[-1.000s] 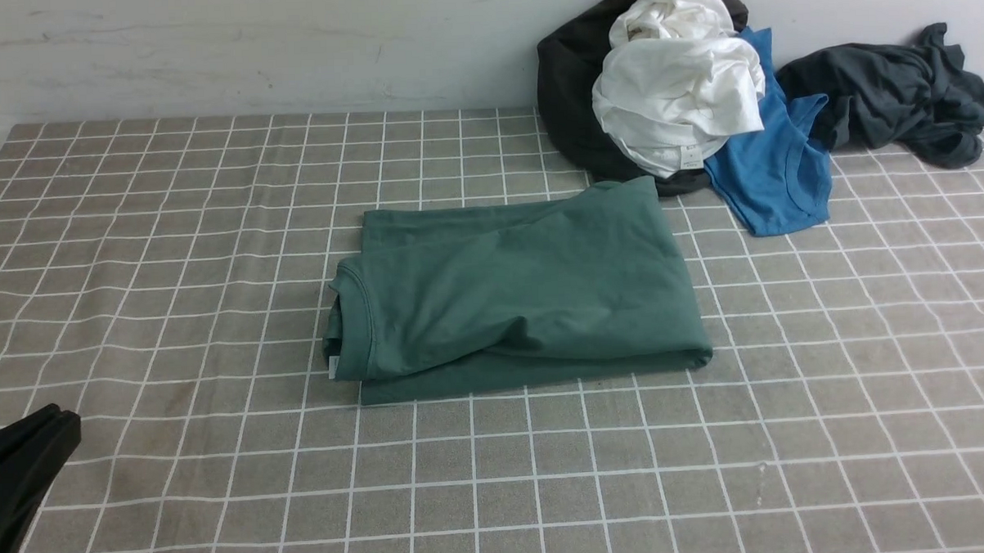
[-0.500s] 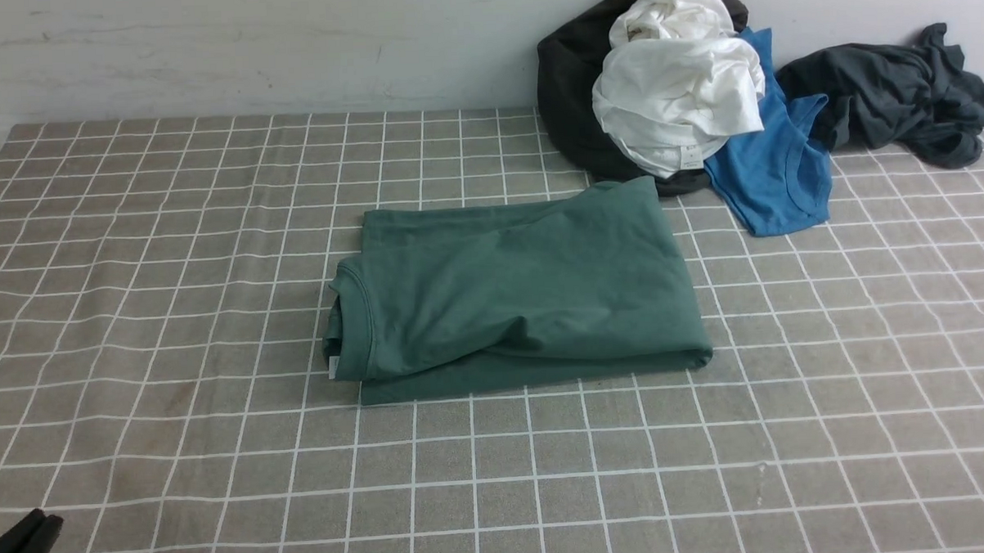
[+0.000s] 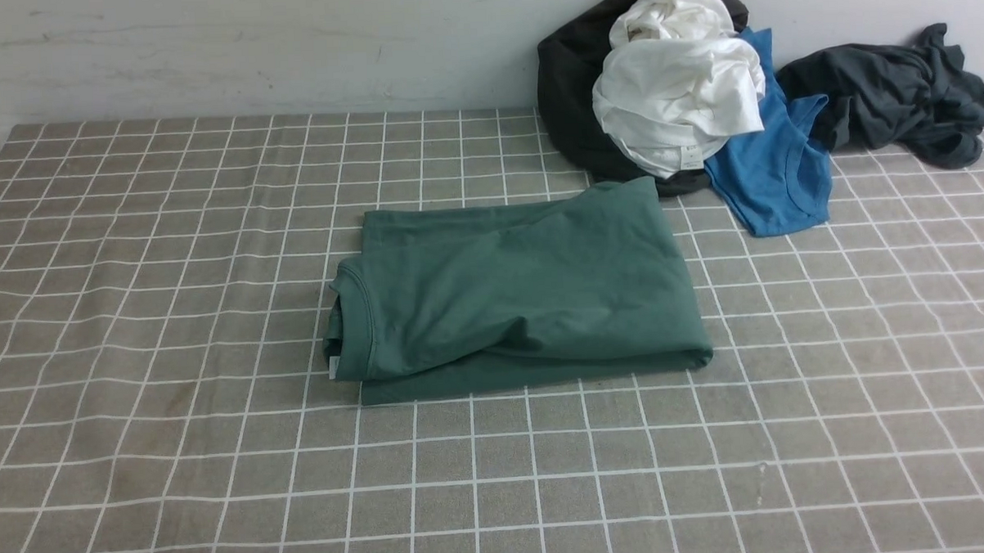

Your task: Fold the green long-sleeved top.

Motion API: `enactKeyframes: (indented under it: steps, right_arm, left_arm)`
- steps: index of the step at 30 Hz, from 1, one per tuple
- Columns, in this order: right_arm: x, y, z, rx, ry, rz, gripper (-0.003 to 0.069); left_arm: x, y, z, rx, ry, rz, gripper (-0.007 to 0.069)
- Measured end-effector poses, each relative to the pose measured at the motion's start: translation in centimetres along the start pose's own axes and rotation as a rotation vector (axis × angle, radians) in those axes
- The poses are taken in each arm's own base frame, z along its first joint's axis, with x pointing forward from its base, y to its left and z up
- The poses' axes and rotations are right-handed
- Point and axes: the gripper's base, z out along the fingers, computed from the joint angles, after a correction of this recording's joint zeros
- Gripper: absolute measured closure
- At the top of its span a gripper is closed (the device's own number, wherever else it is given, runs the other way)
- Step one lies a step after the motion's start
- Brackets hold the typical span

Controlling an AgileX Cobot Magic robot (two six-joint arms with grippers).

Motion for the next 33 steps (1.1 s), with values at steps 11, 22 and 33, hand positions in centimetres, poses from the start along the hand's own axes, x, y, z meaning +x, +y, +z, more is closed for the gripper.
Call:
enactKeyframes:
  steps: [11,22,33]
  right_arm:
    - [0.00,0.00,0.00,0.000,0.000,0.000,0.0648]
    - [-0.01,0.00,0.00,0.000,0.000,0.000,0.0648]
    - [-0.01,0.00,0.00,0.000,0.000,0.000,0.0648]
  left_arm:
    - [0.03,0.06,-0.03,-0.035,0.009,-0.020,0.0631]
    - [-0.06,-0.04,-0.02,-0.025,-0.002,-0.036,0.0631]
    - [-0.06,-0.04,-0.02,-0.025,-0.002,-0.037,0.0631]
